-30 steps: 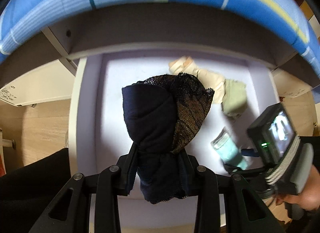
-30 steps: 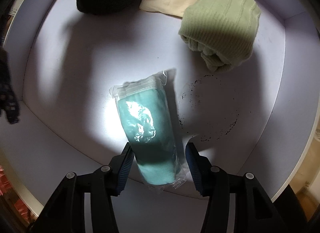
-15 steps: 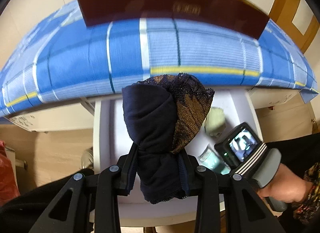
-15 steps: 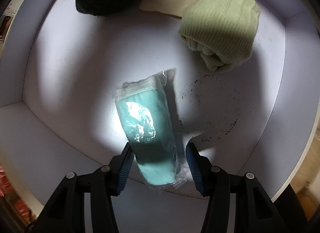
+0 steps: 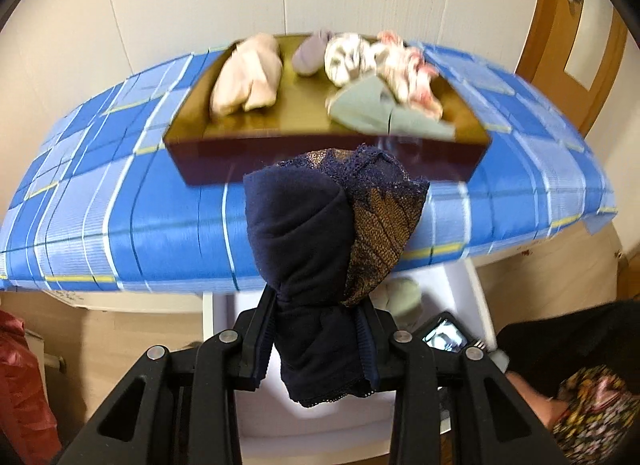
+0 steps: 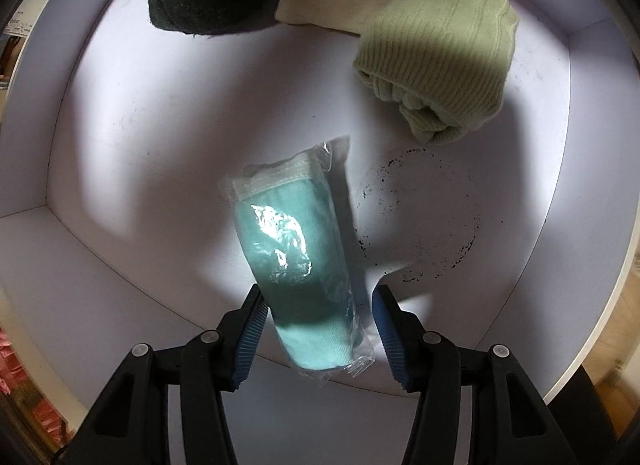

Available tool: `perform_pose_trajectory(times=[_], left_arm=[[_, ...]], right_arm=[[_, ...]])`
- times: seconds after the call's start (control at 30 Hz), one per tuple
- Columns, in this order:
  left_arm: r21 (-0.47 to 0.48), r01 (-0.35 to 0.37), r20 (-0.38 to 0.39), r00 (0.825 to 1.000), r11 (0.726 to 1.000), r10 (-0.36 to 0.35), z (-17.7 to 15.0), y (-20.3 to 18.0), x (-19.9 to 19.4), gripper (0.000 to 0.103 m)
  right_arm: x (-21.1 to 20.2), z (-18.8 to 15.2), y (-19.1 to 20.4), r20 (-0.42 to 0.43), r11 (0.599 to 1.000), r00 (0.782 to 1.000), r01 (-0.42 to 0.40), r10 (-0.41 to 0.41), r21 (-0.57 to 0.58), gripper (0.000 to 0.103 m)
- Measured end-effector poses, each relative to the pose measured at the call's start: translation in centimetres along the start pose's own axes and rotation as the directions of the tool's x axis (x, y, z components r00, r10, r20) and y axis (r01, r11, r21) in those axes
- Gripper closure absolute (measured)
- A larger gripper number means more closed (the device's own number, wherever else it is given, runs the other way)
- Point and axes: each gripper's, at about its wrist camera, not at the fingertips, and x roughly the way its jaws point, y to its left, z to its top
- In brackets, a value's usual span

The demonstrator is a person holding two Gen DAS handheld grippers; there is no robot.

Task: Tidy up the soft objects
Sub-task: 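Carry the navy lace garment with the left tool over the gold tray, then open the left tool to release the navy garment into the tray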

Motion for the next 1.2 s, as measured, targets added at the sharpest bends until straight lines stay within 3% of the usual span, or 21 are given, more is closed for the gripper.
perform_pose_trajectory(times=[0.3, 0.53, 0.77, 0.93, 1.2], left_arm=[[-0.036, 0.018, 0.058, 0.998, 0.999, -0.016, 6.5, 1.7, -1.7, 0.068], [-0.060, 0.042, 0.042, 0.998, 0.997, -0.040, 11.2, 2.1, -0.1, 0.068], [-0.112, 0.081, -0.010, 0.997, 0.990, -0.083, 16.1, 2.2, 3.7, 0.068], [-0.118, 0.060, -0.057, 0.996, 0.991, -0.067, 18.9, 1.9, 7.5, 0.068], [-0.139, 0.044, -0.083, 0.995, 0.989, -0.056, 21.1, 2.2, 11.7, 0.062]], right_arm=[[-0.2, 0.2, -0.5, -0.001, 1.000, 1.000, -0.018, 0.018, 0.018, 0.046], [-0.4, 0.4, -0.6, -0.002, 0.999, 1.000, -0.025, 0.025, 0.026, 0.044], [-0.8, 0.6, -1.3, -0.001, 0.997, 0.998, -0.055, 0.055, 0.054, 0.044], [-1.1, 0.7, -1.9, -0.002, 0.996, 0.997, -0.071, 0.071, 0.063, 0.044], [-1.4, 0.9, -2.7, -0.006, 0.993, 0.996, -0.089, 0.089, 0.080, 0.044]])
